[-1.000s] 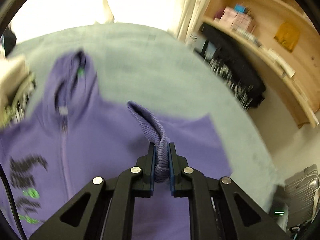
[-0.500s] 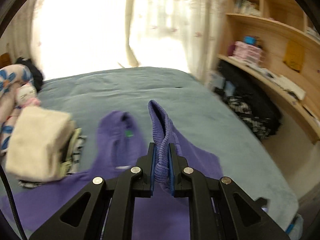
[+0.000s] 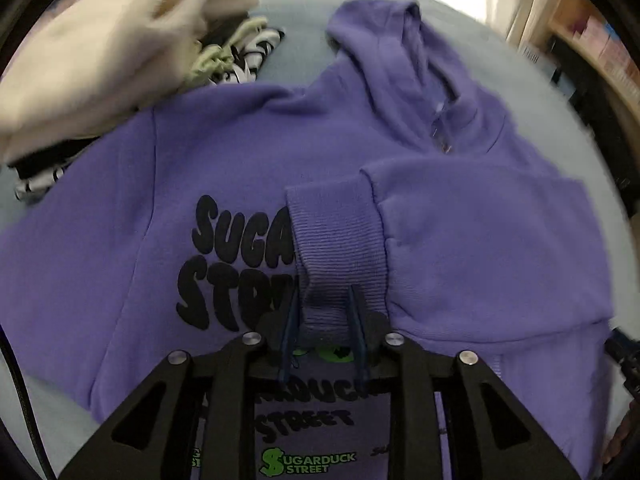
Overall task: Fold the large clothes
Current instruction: 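Grasp the other sleeve cuff with the left tool and lift it, then lay the sleeve across the hoodie chest with the left tool and release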
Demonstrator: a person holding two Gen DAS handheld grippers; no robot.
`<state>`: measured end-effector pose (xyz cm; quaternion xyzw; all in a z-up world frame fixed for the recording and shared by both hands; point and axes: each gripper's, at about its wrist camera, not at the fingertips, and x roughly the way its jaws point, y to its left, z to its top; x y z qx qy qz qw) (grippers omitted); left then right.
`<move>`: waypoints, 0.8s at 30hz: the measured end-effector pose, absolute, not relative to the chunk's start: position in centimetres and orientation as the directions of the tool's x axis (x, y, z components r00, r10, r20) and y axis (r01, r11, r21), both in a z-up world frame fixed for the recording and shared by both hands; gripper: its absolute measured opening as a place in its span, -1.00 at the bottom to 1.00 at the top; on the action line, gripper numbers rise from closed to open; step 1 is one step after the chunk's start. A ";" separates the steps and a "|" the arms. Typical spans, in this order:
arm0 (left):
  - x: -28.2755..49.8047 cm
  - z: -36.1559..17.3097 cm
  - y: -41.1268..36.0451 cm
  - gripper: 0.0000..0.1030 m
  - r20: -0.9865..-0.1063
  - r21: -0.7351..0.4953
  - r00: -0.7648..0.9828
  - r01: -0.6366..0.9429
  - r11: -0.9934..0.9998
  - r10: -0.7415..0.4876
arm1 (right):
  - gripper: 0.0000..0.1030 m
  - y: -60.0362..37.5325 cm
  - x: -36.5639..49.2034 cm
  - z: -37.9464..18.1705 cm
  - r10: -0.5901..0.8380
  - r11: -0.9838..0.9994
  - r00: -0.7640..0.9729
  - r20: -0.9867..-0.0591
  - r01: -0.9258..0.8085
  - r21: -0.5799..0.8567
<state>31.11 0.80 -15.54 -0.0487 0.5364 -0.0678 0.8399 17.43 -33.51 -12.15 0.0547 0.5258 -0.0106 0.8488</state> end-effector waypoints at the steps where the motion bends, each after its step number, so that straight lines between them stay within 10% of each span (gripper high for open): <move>1: 31.1 -15.1 1.3 -0.02 -0.884 -0.207 0.416 0.062 0.976 -0.213 | -0.06 -33.7 17.3 -11.5 0.074 0.991 0.453 -0.889 0.062 0.115; 3: 31.2 -14.4 1.8 0.30 -0.863 -0.245 0.442 0.061 0.968 -0.247 | 0.03 -34.2 17.2 -10.3 0.132 0.985 0.470 -0.872 0.040 0.171; 7: 32.8 -13.5 1.4 0.30 -0.852 -0.247 0.462 0.057 0.967 -0.245 | 0.41 -35.4 19.2 -7.9 0.175 0.968 0.548 -0.818 0.055 0.244; 13: 35.6 -15.9 0.8 0.28 -0.880 -0.243 0.413 0.032 0.969 -0.235 | 0.41 -37.6 27.3 -9.9 0.110 0.960 0.548 -0.829 0.158 0.231; 18: 36.6 -15.6 -0.6 -0.69 -0.865 -0.263 0.422 0.081 0.961 -0.272 | 0.41 -39.0 32.1 -13.8 0.088 0.950 0.484 -0.871 0.223 0.220; 21: 36.5 -13.6 -0.9 -0.89 -0.840 -0.184 0.505 0.076 0.980 -0.197 | -0.72 -38.2 33.5 -14.7 0.121 0.955 0.465 -0.877 0.187 0.230; 24: 36.6 -12.0 -0.1 -0.89 -0.793 -0.208 0.574 0.057 0.977 -0.202 | -0.74 -36.6 32.9 -12.5 0.056 0.970 0.567 -0.822 0.163 0.178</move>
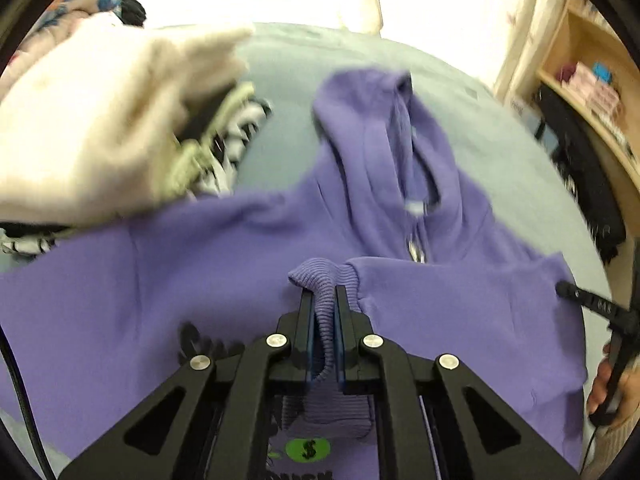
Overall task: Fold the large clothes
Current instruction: 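Lay the sleeve across the hoodie chest with the left tool and release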
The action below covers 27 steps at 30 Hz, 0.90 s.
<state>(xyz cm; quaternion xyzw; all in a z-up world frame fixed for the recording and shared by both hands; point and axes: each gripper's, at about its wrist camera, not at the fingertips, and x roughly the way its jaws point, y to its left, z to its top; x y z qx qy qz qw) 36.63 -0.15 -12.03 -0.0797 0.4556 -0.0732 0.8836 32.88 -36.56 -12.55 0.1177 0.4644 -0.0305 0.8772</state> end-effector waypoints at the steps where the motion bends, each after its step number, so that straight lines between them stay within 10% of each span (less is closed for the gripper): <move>1: 36.8 -11.9 -0.1 -0.89 -0.781 -0.186 0.600 0.046 0.981 -0.176 | -0.74 -36.2 32.7 -12.3 0.049 0.973 0.597 -0.801 0.154 0.174; 4: 37.6 -14.4 -0.1 -0.89 -0.823 -0.119 0.556 0.034 0.992 -0.118 | -0.69 -35.7 33.9 -15.2 -0.027 0.979 0.518 -0.855 0.185 0.082; 8: 37.5 -16.1 -1.1 -0.70 -0.847 -0.026 0.530 0.039 0.999 -0.043 | -0.14 -37.3 33.5 -15.0 0.006 0.960 0.490 -0.872 0.240 0.142; 27: 29.6 -12.8 -8.0 -0.42 -0.825 -0.167 0.527 0.119 0.979 -0.205 | -0.14 -21.6 24.8 -12.2 0.116 0.993 0.542 -0.833 -0.087 0.081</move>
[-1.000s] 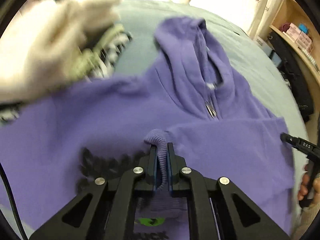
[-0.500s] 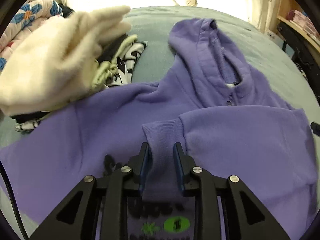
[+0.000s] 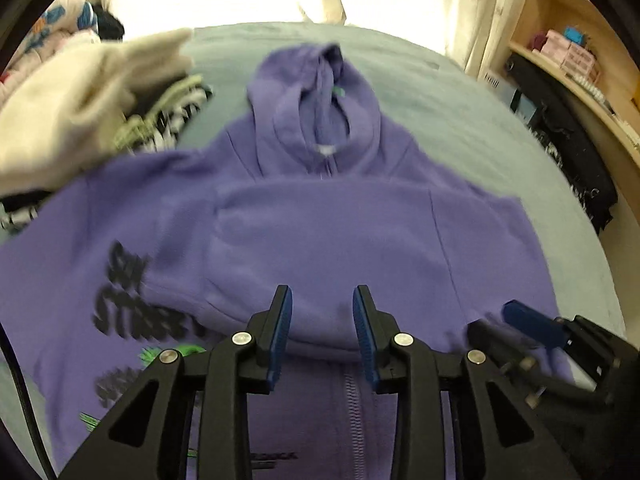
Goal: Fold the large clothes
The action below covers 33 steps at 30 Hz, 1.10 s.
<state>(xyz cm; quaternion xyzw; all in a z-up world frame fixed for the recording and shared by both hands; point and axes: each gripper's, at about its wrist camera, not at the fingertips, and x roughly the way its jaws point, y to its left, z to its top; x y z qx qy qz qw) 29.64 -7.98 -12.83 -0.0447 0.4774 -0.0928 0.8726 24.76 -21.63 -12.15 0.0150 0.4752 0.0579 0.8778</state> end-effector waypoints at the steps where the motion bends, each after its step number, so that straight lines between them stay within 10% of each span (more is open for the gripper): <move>1: 29.9 -13.5 -8.3 -0.42 -0.835 -0.156 0.516 0.111 0.982 -0.191 | -0.14 -21.6 24.8 -12.8 0.092 0.995 0.537 -0.838 -0.080 0.058; 7: 29.9 -16.0 -8.3 -0.41 -0.848 -0.120 0.504 0.123 0.985 -0.167 | -0.12 -27.3 24.3 -14.8 -0.128 0.992 0.517 -0.846 0.079 -0.101; 11: 29.8 -15.9 -7.4 -0.40 -0.846 -0.133 0.502 0.129 0.983 -0.180 | -1.00 -32.4 23.1 -15.1 -0.063 0.992 0.522 -0.850 0.130 0.006; 24: 29.8 -15.4 -7.1 -0.35 -0.850 -0.110 0.499 0.147 0.983 -0.170 | -1.00 -33.0 22.5 -14.3 -0.052 0.985 0.517 -0.854 0.167 0.041; 28: 29.2 -14.7 -7.2 0.06 -0.845 -0.092 0.512 0.140 0.986 -0.152 | -0.94 -32.9 22.2 -14.0 -0.040 0.985 0.514 -0.857 0.166 0.054; 33: 28.6 -13.9 -7.3 0.12 -0.839 -0.064 0.527 0.153 0.986 -0.136 | -0.83 -32.5 21.7 -13.5 -0.036 0.985 0.516 -0.856 0.162 0.056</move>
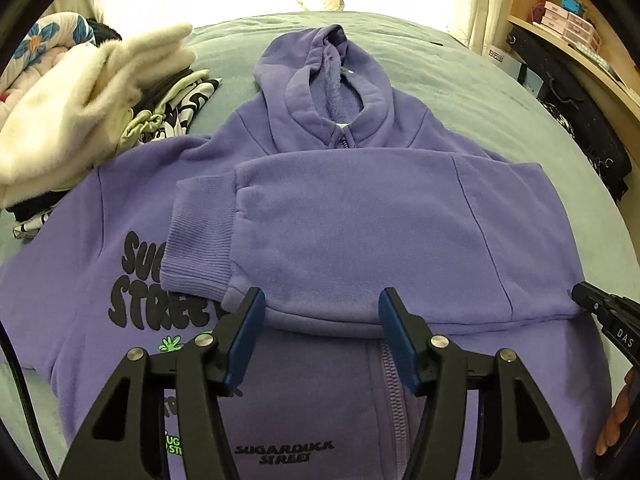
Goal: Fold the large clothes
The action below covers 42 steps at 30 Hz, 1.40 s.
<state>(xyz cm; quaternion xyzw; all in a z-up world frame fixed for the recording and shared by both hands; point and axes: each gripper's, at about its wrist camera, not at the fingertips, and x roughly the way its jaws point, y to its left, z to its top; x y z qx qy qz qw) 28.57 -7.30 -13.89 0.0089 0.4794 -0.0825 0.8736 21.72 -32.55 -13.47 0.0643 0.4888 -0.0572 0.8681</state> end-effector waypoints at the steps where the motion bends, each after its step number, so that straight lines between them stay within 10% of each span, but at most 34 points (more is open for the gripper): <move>1: 28.5 -13.7 -7.2 0.12 -0.840 -0.064 0.526 0.152 0.986 -0.135 | -0.79 -32.5 21.6 -13.4 -0.034 0.985 0.517 -0.856 0.164 0.060; 10: 27.0 -12.5 -7.5 0.12 -0.835 -0.066 0.533 0.152 0.986 -0.138 | -0.52 -31.2 20.5 -12.6 -0.007 0.983 0.507 -0.862 0.160 0.086; 42: 7.6 -4.6 1.1 0.13 -0.823 -0.066 0.552 0.139 0.988 -0.133 | -0.52 -20.9 6.7 -7.0 0.067 0.986 0.507 -0.860 0.100 0.136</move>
